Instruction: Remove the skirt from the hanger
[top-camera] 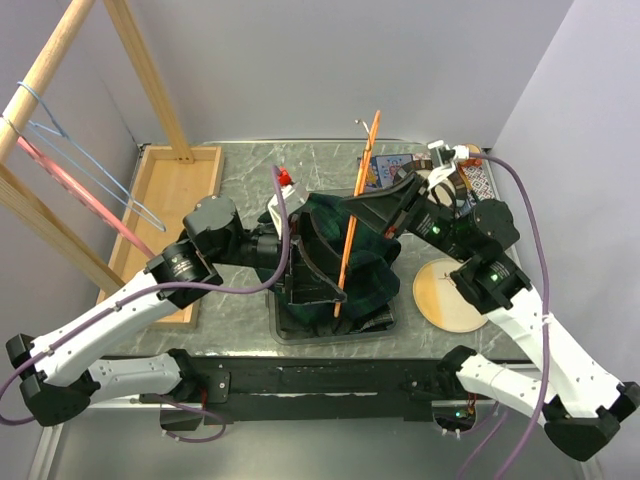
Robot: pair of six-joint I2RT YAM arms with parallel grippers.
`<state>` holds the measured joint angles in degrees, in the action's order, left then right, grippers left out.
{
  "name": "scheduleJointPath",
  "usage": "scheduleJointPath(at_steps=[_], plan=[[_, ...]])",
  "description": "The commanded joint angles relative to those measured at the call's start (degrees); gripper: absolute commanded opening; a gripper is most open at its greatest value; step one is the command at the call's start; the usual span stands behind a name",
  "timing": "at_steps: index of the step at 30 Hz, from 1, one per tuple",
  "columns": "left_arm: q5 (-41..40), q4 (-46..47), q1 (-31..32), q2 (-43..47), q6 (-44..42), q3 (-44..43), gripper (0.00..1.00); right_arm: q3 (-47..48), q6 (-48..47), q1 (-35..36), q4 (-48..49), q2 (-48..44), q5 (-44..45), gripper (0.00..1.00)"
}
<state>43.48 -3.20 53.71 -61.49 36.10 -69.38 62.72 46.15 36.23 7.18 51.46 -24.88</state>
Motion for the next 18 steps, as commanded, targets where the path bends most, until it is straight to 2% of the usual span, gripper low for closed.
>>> scheduleJointPath(at_steps=[1,4,7,8,10,11,13,14,15,17,18], plan=[[-1.29,0.13,0.34,0.24,-0.94,0.21,0.79,2.41,5.70,-2.65,11.35,1.44,-3.85,0.00],[-2.09,0.30,0.34,0.15,-0.59,0.56,0.72,2.58,6.93,-3.44,12.24,2.41,-4.91,0.00],[-3.23,2.14,0.34,0.50,0.55,1.27,0.54,2.06,6.76,-3.88,11.98,2.50,-4.74,0.00],[-3.49,2.50,0.43,0.50,0.90,1.27,0.38,1.88,6.85,-4.06,11.81,2.59,-4.65,0.00],[-4.63,2.76,0.43,0.41,1.52,1.01,0.21,1.71,7.11,-4.58,11.11,3.03,-4.82,0.00],[-5.07,2.68,0.43,0.06,1.26,0.57,0.02,1.88,6.68,-4.59,10.49,3.03,-4.91,0.01],[-8.23,1.54,0.34,-0.46,0.73,-1.01,0.01,2.67,6.32,-4.67,8.74,2.94,-4.47,0.18],[-9.37,0.84,0.34,-0.64,0.12,-1.54,0.01,2.76,5.97,-4.68,8.29,2.77,-4.21,0.40],[-10.95,0.13,0.34,-0.91,-0.32,-3.11,0.01,3.02,5.79,-4.76,7.85,2.33,-3.86,0.51],[-14.99,-2.15,0.34,-1.87,-1.46,-4.96,0.01,3.20,4.66,-4.76,6.45,0.75,-2.46,0.73],[-16.05,-2.51,0.34,-2.31,-1.82,-6.71,0.01,3.55,4.21,-4.85,5.66,0.14,-1.75,0.78]])
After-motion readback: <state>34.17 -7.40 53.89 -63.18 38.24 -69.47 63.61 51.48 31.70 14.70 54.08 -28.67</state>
